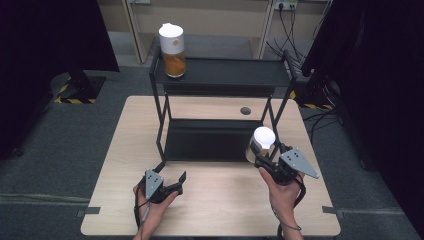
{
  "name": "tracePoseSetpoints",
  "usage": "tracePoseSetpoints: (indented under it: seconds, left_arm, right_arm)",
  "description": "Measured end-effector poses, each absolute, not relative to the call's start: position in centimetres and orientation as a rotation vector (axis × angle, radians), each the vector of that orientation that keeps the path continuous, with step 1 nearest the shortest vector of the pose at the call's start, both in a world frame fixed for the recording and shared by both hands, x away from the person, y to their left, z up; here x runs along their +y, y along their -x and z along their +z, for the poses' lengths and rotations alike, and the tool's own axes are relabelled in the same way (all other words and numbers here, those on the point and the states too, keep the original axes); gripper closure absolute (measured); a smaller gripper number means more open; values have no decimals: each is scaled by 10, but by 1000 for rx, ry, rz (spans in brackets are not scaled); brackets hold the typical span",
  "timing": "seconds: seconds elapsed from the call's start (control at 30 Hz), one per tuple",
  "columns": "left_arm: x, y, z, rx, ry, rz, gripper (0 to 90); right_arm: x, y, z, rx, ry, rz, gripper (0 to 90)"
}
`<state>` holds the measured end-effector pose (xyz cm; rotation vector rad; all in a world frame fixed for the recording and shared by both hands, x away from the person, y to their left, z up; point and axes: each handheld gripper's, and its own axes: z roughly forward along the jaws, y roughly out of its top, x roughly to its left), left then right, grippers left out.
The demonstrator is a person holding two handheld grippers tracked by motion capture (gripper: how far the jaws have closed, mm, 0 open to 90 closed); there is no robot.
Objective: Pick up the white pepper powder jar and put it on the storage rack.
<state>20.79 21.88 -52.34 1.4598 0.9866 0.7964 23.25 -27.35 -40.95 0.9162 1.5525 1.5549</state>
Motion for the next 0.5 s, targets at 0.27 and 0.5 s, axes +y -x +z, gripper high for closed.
tracePoseSetpoints:
  seconds: [0.27, 0.5]
  left_arm:
    - [219, -208, -523, 987, -1460, 796, 135]
    - [219, -208, -523, 986, -1461, 797, 135]
  right_arm:
    - [-272, -236, -396, 1530, -901, 1561, 308]
    - [-272, -239, -385, 1503, -896, 1572, 309]
